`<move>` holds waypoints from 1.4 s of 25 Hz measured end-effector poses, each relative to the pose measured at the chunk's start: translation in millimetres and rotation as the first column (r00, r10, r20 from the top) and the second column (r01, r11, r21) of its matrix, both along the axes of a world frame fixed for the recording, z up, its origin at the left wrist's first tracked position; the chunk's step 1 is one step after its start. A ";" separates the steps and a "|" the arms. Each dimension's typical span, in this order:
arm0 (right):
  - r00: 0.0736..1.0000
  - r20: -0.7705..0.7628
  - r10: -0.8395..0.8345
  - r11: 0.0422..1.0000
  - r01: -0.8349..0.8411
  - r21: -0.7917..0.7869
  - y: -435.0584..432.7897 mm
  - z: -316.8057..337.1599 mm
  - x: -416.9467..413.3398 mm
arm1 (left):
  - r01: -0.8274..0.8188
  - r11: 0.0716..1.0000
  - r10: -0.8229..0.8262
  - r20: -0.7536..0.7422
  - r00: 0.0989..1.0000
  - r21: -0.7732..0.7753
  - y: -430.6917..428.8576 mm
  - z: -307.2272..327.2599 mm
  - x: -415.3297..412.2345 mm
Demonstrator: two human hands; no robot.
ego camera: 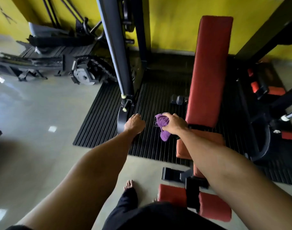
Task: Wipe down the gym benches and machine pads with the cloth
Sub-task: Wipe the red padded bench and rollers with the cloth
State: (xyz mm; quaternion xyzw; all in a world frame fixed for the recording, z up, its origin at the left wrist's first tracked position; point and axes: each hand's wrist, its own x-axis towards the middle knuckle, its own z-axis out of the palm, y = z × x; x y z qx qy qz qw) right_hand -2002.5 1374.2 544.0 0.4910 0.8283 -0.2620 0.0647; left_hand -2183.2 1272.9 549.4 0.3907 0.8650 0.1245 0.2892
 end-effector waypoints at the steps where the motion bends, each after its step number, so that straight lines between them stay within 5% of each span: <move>1: 0.999 -0.008 -0.032 0.999 0.032 0.022 11.3 8.4 -8.3 | 0.033 0.999 -0.033 0.003 0.999 0.029 18.6 8.8 -11.7; 14: 0.927 -0.121 -0.356 0.897 0.375 0.234 143.7 116.4 -47.5 | 0.456 0.875 -0.431 -0.166 0.887 0.164 230.6 91.4 -86.0; 35: 0.883 -0.253 -0.394 0.838 0.459 0.295 526.7 127.1 -47.6 | 0.492 0.859 -0.474 -0.141 0.869 0.145 607.6 87.0 -70.7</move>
